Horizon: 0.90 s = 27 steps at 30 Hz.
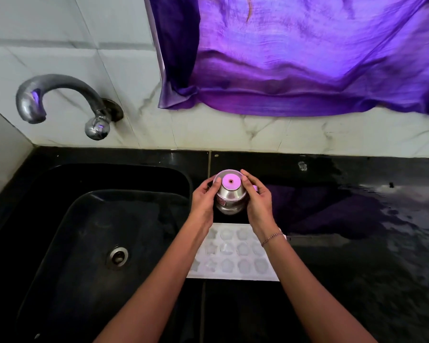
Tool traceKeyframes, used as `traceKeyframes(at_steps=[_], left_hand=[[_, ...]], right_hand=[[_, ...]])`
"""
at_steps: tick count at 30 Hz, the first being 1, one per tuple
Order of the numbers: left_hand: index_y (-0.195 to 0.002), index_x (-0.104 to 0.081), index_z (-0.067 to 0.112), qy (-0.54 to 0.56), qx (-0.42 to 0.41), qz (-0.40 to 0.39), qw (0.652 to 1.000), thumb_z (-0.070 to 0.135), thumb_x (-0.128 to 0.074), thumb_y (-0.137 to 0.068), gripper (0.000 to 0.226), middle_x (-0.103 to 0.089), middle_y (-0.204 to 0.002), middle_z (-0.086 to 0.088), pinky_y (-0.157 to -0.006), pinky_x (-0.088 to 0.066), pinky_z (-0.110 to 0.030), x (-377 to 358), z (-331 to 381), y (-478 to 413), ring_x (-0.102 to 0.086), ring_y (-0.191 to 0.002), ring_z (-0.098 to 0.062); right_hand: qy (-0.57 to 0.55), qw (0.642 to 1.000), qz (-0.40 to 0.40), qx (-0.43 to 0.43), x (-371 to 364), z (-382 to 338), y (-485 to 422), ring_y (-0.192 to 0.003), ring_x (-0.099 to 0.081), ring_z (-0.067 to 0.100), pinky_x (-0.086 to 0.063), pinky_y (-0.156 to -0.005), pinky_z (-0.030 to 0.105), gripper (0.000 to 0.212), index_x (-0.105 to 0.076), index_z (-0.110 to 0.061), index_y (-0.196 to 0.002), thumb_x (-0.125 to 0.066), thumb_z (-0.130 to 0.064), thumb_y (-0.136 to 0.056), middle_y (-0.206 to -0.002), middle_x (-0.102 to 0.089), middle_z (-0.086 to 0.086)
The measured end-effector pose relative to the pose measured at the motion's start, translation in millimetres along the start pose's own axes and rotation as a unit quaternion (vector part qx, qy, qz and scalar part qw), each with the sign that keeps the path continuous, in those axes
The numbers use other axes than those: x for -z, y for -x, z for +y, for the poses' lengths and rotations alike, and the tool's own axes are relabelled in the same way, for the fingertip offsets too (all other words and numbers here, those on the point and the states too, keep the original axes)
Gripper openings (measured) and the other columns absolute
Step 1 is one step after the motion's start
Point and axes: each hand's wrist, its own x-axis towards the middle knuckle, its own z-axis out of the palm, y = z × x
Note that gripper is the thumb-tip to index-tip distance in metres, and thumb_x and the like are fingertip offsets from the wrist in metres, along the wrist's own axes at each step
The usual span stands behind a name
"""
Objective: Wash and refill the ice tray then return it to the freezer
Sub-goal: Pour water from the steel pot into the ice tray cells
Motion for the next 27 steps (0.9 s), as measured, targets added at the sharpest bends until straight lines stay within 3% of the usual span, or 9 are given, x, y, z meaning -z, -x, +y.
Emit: traceKeyframes(at_steps=[9,13,16,18,22,27], left_hand=[[-0.109,-0.062,0.008,-0.03,0.002,-0.001,1.0,0.011,-0.06,-0.088,0.021,-0.067,-0.09,-0.001,-0.067,-0.054,-0.015,3,-8,-10,-0.064,-0.083,-0.01],[-0.117,-0.059,0.001,-0.052,-0.008,-0.005,0.999,0.01,-0.06,-0.089,0.03,-0.067,-0.095,-0.004,-0.074,-0.053,-0.017,2,-4,-6,-0.063,-0.086,-0.012],[-0.121,-0.056,-0.003,-0.094,-0.037,0.004,0.995,0.002,-0.057,-0.09,0.032,-0.062,-0.116,-0.015,-0.085,-0.047,-0.019,8,4,-4,-0.058,-0.102,-0.016],[-0.123,-0.056,-0.001,-0.134,-0.061,0.023,0.989,0.0,-0.055,-0.09,0.033,-0.06,-0.123,-0.015,-0.086,-0.046,-0.016,19,10,-3,-0.055,-0.106,-0.014],[-0.122,-0.058,0.003,-0.199,-0.076,0.06,0.975,0.001,-0.057,-0.089,0.033,-0.06,-0.124,-0.012,-0.095,-0.043,-0.021,49,16,4,-0.055,-0.116,-0.019],[-0.12,-0.061,0.009,-0.263,-0.044,0.103,0.958,0.007,-0.062,-0.087,0.033,-0.063,-0.119,-0.008,-0.092,-0.044,-0.024,87,3,28,-0.058,-0.108,-0.016]], right_hand=[[0.012,1.0,0.009,0.005,10,14,-9,-0.107,-0.065,0.018,-0.052,-0.084,0.022,0.02,-0.07,-0.018,-0.105,-0.066,-0.019,-0.086,-0.11,-0.071,0.005],[0.033,0.999,-0.005,0.003,12,12,-8,-0.108,-0.064,0.017,-0.052,-0.087,0.024,0.019,-0.069,-0.02,-0.105,-0.066,-0.02,-0.086,-0.11,-0.071,0.003],[0.084,0.996,0.011,0.011,15,3,-8,-0.11,-0.062,0.018,-0.049,-0.096,0.031,0.025,-0.064,-0.016,-0.111,-0.065,-0.015,-0.087,-0.115,-0.067,0.005],[0.116,0.993,0.024,0.029,21,-5,-5,-0.107,-0.062,0.014,-0.05,-0.094,0.028,0.029,-0.061,-0.011,-0.117,-0.064,-0.011,-0.088,-0.117,-0.065,0.006],[0.223,0.969,0.056,0.087,50,-21,10,-0.1,-0.061,0.0,-0.048,-0.08,0.008,0.033,-0.061,-0.01,-0.118,-0.067,-0.015,-0.086,-0.111,-0.065,-0.004],[0.354,0.929,0.089,0.063,96,-25,40,-0.091,-0.061,0.004,-0.044,-0.076,0.009,0.031,-0.065,-0.011,-0.113,-0.07,-0.022,-0.084,-0.105,-0.067,-0.002]])
